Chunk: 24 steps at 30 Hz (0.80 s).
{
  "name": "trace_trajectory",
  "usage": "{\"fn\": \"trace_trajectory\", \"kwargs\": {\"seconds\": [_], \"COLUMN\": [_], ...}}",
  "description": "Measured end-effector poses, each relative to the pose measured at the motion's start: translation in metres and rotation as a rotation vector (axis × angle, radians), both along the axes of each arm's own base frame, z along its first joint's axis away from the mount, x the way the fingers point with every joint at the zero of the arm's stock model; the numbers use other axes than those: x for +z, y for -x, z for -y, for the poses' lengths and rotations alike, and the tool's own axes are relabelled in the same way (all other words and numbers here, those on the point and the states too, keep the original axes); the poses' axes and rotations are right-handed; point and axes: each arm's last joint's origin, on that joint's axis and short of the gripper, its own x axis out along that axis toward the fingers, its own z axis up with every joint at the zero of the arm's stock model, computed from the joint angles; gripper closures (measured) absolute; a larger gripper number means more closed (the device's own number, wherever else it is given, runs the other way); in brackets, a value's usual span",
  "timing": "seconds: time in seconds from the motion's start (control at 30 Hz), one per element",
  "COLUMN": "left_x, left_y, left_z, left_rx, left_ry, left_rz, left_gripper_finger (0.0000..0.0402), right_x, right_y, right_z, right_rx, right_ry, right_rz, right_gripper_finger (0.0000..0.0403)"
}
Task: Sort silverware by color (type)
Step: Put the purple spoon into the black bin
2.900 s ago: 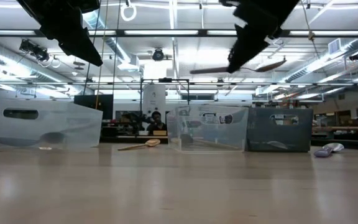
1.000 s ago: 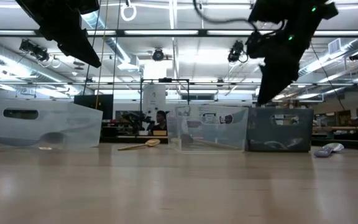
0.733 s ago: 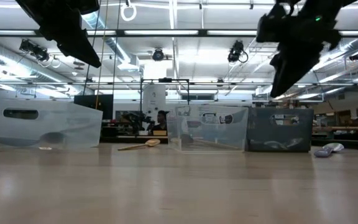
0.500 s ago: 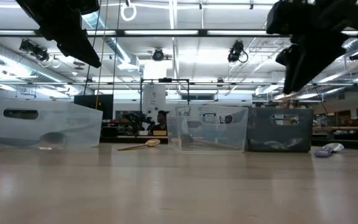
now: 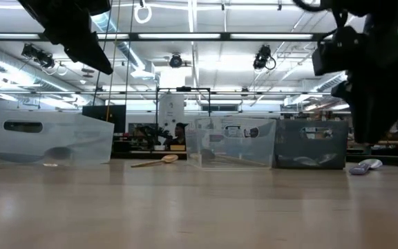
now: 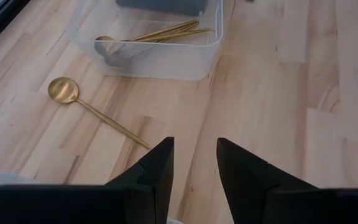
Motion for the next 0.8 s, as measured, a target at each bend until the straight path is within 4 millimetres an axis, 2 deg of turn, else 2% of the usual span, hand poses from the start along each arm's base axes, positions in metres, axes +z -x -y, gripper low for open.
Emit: {"fn": "trace_trajectory", "kwargs": {"seconds": [0.13,0.37,0.8], "left_x": [0.001,0.001,0.002], "left_y": [-0.001,-0.001,-0.002], "left_z": [0.0,0.0,0.001], "left_rx": [0.009,0.009,0.009], "left_ry": [0.015,0.018,0.019], "left_rz": [0.015,0.024,0.027], "left_gripper_finger": [0.0271,0.0271,0.0271], "right_x": [-0.006,-0.007,-0.003], "right_y": [-0.003,-0.01,0.005], "right_z": [-0.002,-0.001,0.0], "right_rx": [-0.008,0.002,0.028], "right_ry": [0.024,0.023,0.097], "right_rz": [-0.095,-0.136,-0.254], "right_gripper_finger": [0.0268,0.0269,0.0275]}}
